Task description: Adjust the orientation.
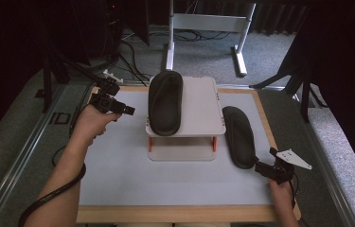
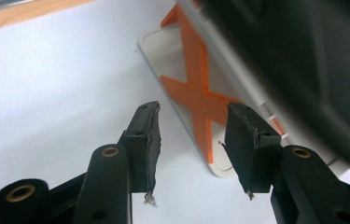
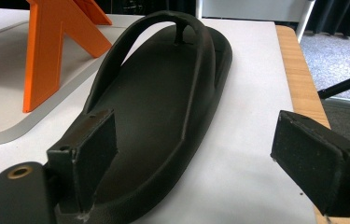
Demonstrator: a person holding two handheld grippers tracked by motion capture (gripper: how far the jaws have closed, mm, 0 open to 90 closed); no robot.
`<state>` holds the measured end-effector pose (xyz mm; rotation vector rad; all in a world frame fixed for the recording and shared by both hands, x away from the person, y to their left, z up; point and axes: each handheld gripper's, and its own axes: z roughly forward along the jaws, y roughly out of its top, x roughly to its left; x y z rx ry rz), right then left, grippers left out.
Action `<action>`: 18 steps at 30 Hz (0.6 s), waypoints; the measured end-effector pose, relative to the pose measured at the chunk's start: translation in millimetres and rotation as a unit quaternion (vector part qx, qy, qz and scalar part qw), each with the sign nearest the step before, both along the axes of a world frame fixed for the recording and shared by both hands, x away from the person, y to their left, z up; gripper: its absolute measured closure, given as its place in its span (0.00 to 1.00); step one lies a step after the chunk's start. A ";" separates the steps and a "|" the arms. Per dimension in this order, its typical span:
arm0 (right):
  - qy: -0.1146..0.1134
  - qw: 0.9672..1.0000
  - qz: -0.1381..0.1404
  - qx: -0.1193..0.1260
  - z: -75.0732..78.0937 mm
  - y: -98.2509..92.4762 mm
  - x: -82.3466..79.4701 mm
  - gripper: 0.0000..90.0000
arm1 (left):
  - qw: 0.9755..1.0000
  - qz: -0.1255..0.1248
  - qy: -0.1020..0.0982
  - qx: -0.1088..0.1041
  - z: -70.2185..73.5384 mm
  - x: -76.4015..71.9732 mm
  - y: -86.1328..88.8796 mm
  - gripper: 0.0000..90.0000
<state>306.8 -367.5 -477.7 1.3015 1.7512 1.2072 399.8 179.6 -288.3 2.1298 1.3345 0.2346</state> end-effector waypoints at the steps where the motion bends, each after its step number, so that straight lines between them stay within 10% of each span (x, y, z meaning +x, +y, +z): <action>1: -0.001 1.000 0.000 0.000 0.0 0.0 -0.1 0.15 | 1.000 -0.001 0.000 -0.003 -4.1 -1.5 2.1 0.61; 18: -0.002 1.000 0.001 -0.002 0.0 0.3 -0.3 0.15 | 0.999 -0.014 -0.027 -0.031 -74.7 -29.6 31.7 0.61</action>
